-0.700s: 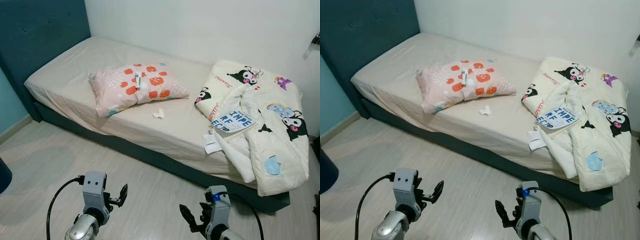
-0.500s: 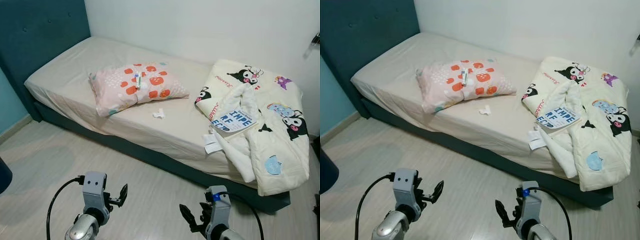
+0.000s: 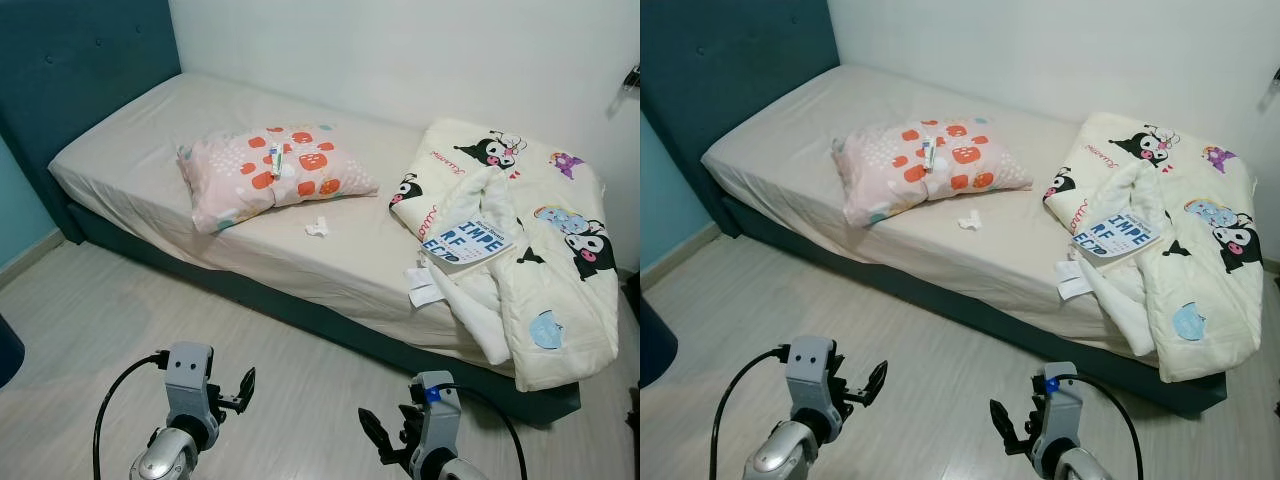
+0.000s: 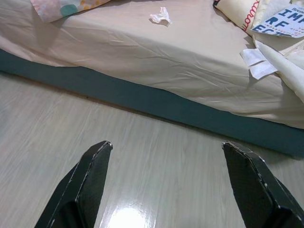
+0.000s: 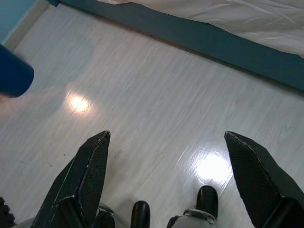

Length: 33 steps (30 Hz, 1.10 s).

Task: Clean up the room

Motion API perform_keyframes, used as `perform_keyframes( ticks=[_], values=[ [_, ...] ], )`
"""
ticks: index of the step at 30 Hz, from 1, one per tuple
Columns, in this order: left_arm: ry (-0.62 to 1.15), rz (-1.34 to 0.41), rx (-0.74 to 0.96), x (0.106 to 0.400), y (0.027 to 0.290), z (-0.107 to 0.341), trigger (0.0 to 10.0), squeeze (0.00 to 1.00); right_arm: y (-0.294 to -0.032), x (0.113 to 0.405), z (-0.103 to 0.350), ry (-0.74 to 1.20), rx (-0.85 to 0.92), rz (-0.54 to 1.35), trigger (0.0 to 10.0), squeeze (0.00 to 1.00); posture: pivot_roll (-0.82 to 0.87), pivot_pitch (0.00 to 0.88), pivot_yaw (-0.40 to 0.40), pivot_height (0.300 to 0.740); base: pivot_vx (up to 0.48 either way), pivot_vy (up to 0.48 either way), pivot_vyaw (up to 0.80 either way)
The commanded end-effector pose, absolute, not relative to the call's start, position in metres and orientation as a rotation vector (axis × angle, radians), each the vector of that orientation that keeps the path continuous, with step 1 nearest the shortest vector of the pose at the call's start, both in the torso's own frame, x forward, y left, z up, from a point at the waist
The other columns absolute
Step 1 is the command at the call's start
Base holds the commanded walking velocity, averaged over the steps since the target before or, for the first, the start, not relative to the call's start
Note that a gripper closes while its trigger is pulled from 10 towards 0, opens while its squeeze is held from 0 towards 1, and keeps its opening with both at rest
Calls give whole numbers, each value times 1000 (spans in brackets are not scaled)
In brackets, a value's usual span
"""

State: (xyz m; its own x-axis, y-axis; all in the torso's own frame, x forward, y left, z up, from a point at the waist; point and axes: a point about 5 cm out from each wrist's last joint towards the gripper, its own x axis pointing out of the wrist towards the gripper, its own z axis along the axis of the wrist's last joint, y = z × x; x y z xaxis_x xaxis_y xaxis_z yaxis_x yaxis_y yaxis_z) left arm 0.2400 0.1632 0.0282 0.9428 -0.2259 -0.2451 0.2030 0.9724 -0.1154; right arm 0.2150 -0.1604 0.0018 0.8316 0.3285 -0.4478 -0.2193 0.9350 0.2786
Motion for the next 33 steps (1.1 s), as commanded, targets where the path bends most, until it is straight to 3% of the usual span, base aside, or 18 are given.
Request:
perform_keyframes(
  ticks=[1, 33],
  values=[
    [290, -217, -96, 237, 164, 22, 10000, 0, -161, 213, -1, 523, 227, 287, 10000, 0, -72, 123, -72, 740, 0, 0, 0],
    [291, -224, -114, 239, 163, 21, 10000, 0, -163, 215, -2, 527, 223, 278, 10000, 0, -72, 118, -77, 740, 0, 0, 0]
  ],
)
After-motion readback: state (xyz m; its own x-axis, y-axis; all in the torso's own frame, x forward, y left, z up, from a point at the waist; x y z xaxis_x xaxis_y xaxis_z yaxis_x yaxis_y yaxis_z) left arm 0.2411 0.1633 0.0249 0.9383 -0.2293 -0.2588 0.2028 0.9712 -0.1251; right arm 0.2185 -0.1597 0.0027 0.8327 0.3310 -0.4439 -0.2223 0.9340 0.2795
